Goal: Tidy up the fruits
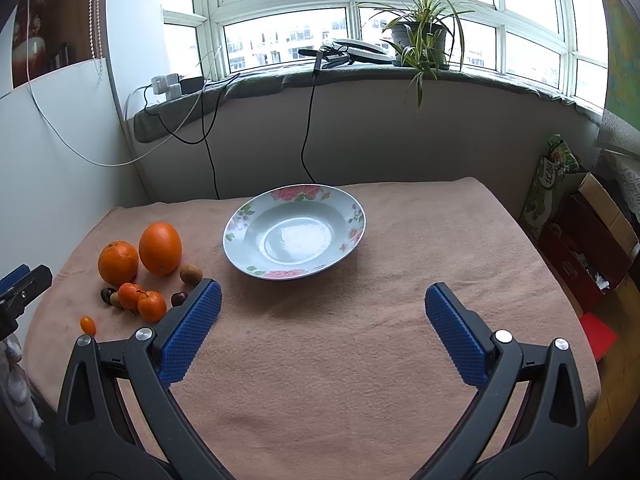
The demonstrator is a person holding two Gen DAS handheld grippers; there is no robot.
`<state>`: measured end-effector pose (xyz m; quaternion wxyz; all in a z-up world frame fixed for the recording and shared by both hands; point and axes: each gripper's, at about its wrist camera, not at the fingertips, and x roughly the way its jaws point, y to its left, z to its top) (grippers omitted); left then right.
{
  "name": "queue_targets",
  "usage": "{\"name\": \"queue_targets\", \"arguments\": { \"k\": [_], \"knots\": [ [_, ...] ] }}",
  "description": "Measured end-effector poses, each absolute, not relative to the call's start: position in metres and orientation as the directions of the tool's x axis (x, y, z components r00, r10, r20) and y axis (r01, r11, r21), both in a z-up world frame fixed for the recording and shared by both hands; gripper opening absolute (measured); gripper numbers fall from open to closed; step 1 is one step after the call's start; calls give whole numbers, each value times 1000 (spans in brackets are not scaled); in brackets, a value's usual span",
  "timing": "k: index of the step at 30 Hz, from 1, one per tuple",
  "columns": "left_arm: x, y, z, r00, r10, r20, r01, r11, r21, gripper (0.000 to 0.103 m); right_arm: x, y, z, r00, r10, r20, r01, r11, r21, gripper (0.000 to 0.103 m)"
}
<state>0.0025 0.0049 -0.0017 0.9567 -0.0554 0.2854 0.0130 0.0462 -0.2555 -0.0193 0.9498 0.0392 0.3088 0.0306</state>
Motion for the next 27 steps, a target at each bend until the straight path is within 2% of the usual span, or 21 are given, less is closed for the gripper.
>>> {"name": "queue_targets", "arguments": {
  "k": [27],
  "knots": [
    [23, 15, -15, 812, -26, -583, -58, 991, -125, 97, 72, -242, -31, 769, 128, -627, -81, 991, 103, 103]
  ]
}}
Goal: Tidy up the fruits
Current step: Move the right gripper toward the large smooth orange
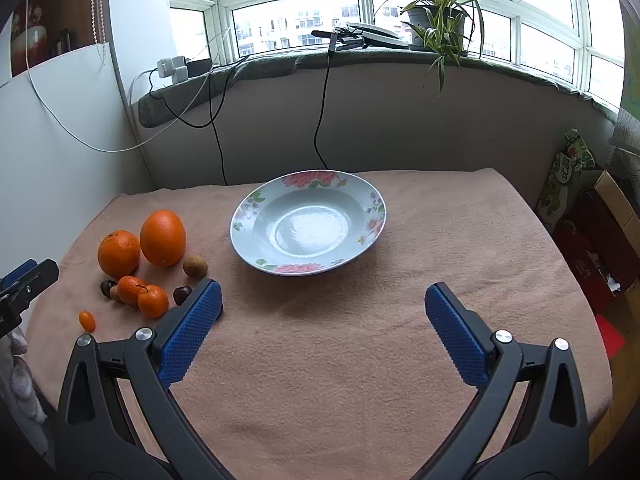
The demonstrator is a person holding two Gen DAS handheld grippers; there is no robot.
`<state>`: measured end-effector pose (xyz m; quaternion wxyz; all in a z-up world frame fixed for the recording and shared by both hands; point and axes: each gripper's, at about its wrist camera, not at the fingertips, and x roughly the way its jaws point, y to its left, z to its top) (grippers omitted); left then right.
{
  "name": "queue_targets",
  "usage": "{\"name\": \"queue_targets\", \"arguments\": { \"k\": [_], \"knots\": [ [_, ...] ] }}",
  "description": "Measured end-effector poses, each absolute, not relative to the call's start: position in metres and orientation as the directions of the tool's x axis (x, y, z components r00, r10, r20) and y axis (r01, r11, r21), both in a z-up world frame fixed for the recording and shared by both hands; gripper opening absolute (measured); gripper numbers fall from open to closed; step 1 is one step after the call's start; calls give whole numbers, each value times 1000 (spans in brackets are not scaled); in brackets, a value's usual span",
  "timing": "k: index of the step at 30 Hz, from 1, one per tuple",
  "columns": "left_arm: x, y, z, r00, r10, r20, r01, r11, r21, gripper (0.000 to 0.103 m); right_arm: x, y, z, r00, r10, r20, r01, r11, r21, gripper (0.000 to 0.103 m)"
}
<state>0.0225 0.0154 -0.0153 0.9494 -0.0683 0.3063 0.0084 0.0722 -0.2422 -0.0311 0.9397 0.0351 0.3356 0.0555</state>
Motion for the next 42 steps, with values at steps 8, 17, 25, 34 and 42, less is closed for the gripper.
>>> {"name": "queue_targets", "arguments": {
  "k": [8, 17, 25, 34, 42],
  "knots": [
    [33, 28, -27, 791, -51, -610, -69, 983, -172, 97, 90, -233, -38, 748, 183, -638, -123, 983, 137, 103],
    [48, 34, -38, 768, -93, -634, -57, 975, -213, 96, 111, -220, -41, 725, 250, -641, -188, 968, 165, 103],
    [66, 34, -45, 748, -158, -645, -23, 965, -262, 89, 135, -201, -41, 676, 356, -645, -273, 934, 229, 103],
    [86, 33, -55, 713, -224, -664, 8, 950, -313, 81, 170, -176, -50, 574, 491, -655, -348, 871, 348, 102],
    [102, 33, -60, 685, -275, -674, 34, 937, -348, 81, 205, -150, -62, 443, 599, -666, -398, 798, 453, 90]
  ]
}}
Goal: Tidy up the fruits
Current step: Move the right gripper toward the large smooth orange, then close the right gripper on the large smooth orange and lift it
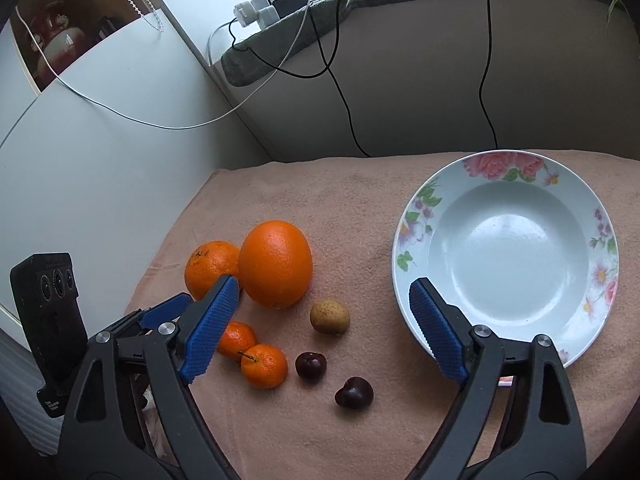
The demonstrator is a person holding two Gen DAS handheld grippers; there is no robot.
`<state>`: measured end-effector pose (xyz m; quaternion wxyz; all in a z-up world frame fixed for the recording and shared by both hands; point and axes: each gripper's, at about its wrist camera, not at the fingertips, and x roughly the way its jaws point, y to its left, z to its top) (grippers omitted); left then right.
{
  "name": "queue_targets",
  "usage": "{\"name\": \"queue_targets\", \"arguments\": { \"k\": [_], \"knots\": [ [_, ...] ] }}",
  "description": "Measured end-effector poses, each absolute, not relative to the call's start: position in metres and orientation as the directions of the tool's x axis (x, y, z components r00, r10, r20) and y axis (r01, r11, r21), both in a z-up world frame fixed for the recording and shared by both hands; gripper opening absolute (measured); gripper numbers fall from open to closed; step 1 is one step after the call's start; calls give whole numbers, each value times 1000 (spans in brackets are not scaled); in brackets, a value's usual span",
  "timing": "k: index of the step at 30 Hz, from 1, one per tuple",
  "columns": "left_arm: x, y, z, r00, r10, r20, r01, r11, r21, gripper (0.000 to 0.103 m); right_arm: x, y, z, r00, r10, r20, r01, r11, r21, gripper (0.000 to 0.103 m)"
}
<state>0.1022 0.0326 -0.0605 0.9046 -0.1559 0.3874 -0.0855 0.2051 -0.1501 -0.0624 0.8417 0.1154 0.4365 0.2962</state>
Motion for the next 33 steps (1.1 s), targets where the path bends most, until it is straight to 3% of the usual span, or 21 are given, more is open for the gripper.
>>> {"name": "queue_targets", "arguments": {
  "k": [3, 4, 9, 29, 33],
  "knots": [
    [108, 32, -63, 678, -274, -682, 38, 940, -340, 78, 216, -140, -64, 400, 629, -666, -411, 773, 483, 90],
    [111, 31, -64, 674, -279, -684, 43, 939, -340, 71, 219, -137, -64, 392, 635, -666, -414, 768, 489, 90],
    [120, 25, -64, 670, -279, -688, 59, 944, -325, 69, 232, -123, -71, 321, 663, -676, -430, 738, 520, 76],
    [147, 16, -81, 627, -296, -721, 75, 944, -322, 68, 255, -86, -95, 251, 645, -722, -455, 736, 500, 75],
    [149, 17, -81, 627, -292, -722, 71, 945, -319, 62, 255, -77, -95, 250, 631, -734, -486, 737, 469, 73]
  ]
}}
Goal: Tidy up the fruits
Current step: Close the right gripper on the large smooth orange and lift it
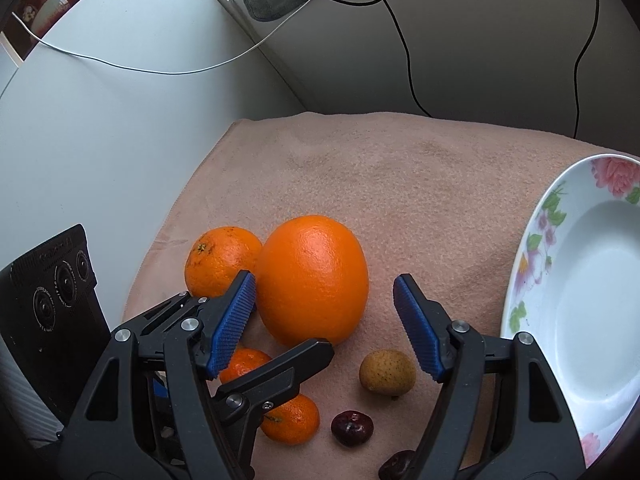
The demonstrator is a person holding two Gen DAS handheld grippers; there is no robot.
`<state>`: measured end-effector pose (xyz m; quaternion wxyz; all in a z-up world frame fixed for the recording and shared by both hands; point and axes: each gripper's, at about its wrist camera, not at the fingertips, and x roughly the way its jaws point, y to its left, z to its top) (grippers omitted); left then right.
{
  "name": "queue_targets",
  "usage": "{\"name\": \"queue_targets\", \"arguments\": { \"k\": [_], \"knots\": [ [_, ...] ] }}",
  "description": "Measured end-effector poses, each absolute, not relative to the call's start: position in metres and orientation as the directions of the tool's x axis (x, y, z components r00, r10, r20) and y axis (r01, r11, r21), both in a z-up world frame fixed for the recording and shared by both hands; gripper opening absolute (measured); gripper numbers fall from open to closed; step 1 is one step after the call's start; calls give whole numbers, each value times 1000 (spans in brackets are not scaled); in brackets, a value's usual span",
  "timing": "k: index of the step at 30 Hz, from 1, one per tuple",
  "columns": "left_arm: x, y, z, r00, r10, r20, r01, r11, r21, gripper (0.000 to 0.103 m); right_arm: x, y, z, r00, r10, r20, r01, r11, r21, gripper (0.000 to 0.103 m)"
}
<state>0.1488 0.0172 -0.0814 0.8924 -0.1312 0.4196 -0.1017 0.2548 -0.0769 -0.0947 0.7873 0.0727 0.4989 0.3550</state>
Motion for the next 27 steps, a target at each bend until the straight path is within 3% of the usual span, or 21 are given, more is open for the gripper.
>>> {"name": "queue_targets", "arguments": {
  "k": [27],
  "knots": [
    [144, 18, -76, 641, -290, -710, 83, 947, -312, 61, 245, -64, -93, 247, 603, -758, -533, 738, 414, 67]
  ]
}}
